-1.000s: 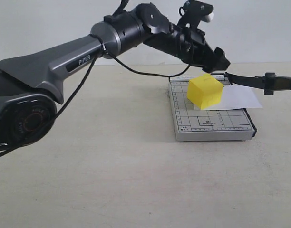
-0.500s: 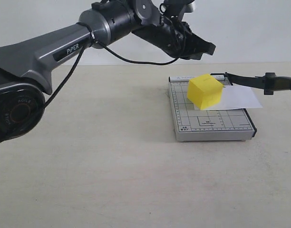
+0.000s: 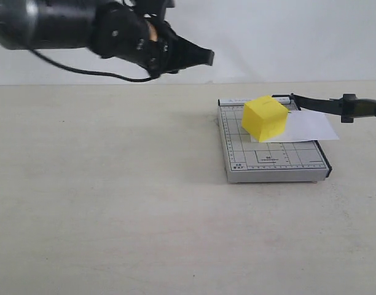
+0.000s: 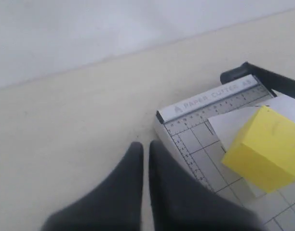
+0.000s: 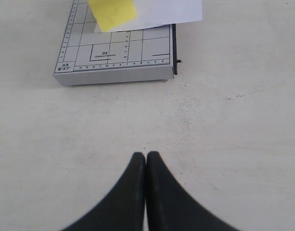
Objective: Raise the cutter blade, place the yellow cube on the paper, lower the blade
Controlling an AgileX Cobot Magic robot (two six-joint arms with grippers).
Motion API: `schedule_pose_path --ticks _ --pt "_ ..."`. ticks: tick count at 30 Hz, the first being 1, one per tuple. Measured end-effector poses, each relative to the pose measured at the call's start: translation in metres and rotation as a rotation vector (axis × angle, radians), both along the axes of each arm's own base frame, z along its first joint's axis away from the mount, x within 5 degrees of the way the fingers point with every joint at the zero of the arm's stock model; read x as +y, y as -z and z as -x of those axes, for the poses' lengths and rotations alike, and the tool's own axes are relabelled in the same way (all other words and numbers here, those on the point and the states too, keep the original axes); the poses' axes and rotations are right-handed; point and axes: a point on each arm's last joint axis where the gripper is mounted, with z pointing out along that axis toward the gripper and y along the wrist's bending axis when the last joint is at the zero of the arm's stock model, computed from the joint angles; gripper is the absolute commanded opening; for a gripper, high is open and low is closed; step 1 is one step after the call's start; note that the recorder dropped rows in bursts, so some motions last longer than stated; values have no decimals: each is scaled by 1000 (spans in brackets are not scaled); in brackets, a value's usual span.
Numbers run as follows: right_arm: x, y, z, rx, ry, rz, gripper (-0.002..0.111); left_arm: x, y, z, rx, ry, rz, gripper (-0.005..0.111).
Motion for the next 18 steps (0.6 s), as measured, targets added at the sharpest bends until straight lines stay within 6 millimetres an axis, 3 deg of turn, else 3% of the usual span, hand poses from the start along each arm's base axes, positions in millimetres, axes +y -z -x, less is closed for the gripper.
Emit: schedule_pose_path --ticks 1,2,3,4,5,7,9,11,13,18 --pt "0 0 0 0 0 0 0 14 -4 7 -25 -7 24 4" --pt "0 0 0 0 0 0 0 48 -8 17 -54 -40 54 4" --pt "0 0 0 0 0 0 0 68 -9 18 -71 -67 63 4" --pt "0 0 0 0 0 0 0 109 -7 17 -76 -147 55 4" --pt "0 0 0 0 0 0 0 134 -5 14 -72 -205 48 4" --pt "0 0 0 0 0 0 0 224 -5 10 -69 -440 31 4" --pt "0 0 0 0 0 0 0 281 -16 18 -97 -600 33 4" --pt "0 0 0 0 0 0 0 310 -33 37 -156 -676 20 4" --pt "0 0 0 0 0 0 0 321 -58 68 -251 -689 -17 4" --pt "-1 -1 -1 -19 8 0 0 316 -101 146 -451 -680 -40 4"
